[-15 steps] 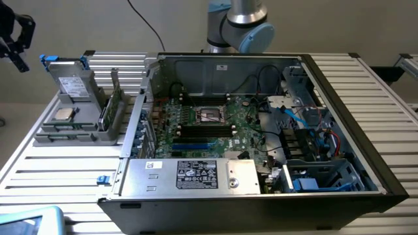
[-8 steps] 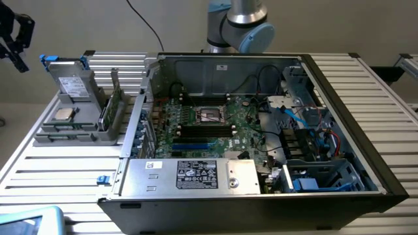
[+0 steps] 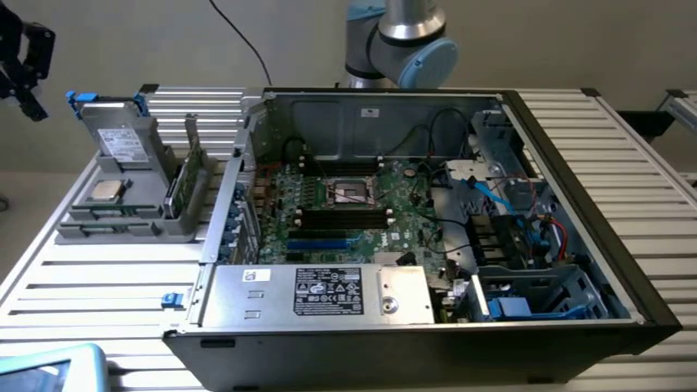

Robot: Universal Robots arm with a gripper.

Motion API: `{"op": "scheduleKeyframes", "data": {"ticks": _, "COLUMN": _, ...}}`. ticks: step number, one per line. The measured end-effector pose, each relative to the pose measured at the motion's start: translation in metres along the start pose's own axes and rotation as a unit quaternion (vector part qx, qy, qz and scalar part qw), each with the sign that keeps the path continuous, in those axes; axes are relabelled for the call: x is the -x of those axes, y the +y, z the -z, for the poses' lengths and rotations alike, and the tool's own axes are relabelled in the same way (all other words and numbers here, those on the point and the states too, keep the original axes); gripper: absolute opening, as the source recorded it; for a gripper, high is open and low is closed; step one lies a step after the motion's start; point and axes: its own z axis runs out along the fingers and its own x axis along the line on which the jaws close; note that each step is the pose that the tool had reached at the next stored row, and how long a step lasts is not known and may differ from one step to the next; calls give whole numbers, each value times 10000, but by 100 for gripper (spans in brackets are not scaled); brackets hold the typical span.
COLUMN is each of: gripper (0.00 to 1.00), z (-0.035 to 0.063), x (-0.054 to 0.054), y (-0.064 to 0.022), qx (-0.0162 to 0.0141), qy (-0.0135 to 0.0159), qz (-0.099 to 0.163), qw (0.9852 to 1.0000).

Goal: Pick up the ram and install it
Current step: 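Pick up the ram and move it above insertion slot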

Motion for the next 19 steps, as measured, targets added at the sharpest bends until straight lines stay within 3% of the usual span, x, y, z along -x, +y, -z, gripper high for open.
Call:
{"op": "scheduleKeyframes", "data": {"ticks": 5, "gripper": 11, "z": -3, "x": 0, "y": 0, "qx": 14, "qy": 28, "qz": 454, "qw": 9990}}
{"op": "scheduleKeyframes", "data": {"ticks": 10, "gripper": 11, "z": -4, "x": 0, "y": -1, "qx": 25, "qy": 55, "qz": 908, "qw": 9959}}
{"op": "scheduleKeyframes", "data": {"ticks": 15, "gripper": 11, "z": -5, "x": 0, "y": 0, "qx": 25, "qy": 75, "qz": 1362, "qw": 9907}}
{"op": "scheduleKeyframes", "data": {"ticks": 19, "gripper": 11, "z": -6, "x": 0, "y": -1, "qx": 23, "qy": 90, "qz": 1717, "qw": 9851}}
